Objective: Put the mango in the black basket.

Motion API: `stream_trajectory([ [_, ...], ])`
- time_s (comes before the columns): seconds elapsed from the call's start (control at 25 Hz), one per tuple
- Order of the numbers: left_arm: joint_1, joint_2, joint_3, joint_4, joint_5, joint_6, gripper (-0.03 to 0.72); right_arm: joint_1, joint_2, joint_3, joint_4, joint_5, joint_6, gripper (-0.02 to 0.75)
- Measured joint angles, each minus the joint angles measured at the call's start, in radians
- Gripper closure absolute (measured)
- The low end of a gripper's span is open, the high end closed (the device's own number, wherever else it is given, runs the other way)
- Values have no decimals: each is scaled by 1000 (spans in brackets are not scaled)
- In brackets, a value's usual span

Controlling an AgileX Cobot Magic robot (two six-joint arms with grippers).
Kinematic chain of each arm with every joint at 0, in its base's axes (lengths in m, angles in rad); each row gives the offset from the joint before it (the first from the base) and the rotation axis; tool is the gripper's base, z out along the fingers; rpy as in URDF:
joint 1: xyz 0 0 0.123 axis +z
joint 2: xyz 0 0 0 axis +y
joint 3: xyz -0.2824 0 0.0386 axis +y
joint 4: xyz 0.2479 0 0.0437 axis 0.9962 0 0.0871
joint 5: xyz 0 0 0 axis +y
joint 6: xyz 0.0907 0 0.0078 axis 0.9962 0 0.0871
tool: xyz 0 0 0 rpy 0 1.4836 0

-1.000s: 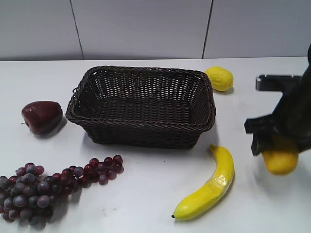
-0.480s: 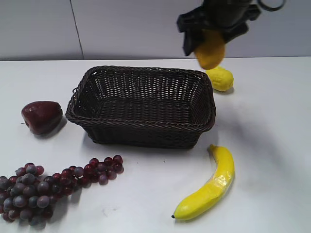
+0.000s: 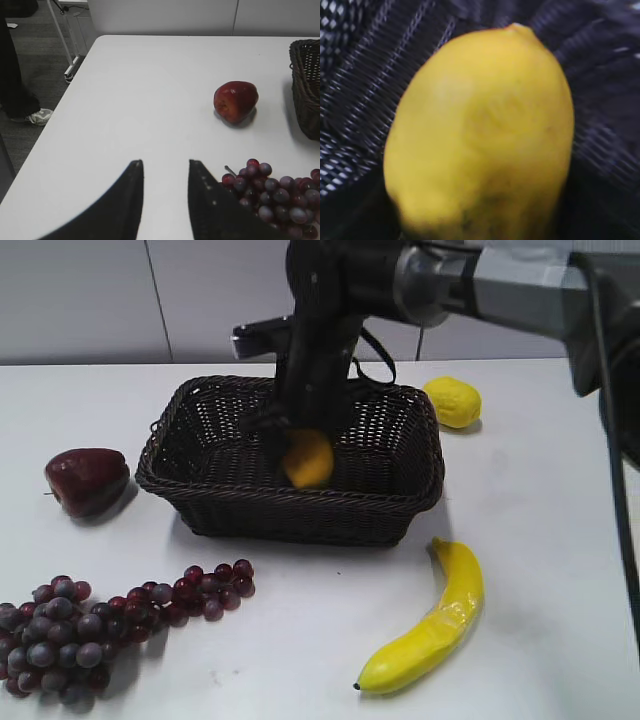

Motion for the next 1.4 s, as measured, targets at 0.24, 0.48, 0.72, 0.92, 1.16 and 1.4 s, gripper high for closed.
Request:
stream_trajectory([
  [0.24, 0, 0, 0, 0, 0, 0, 448, -4, 8, -10, 8, 7, -29, 103],
  [0.48, 0, 0, 0, 0, 0, 0, 448, -4, 8, -142, -4, 158, -36, 97],
  [0.72, 0, 0, 0, 0, 0, 0, 448, -35, -51, -265, -3, 183, -62, 97],
  [0.92, 0, 0, 0, 0, 0, 0, 448, -121, -168, -223, -47, 188, -64, 97],
  [1.16, 0, 0, 0, 0, 0, 0, 448, -315, -317, -69, -46, 188, -76, 99],
  [1.4, 0, 0, 0, 0, 0, 0, 448, -469, -497, 225, -53, 187, -86, 106],
])
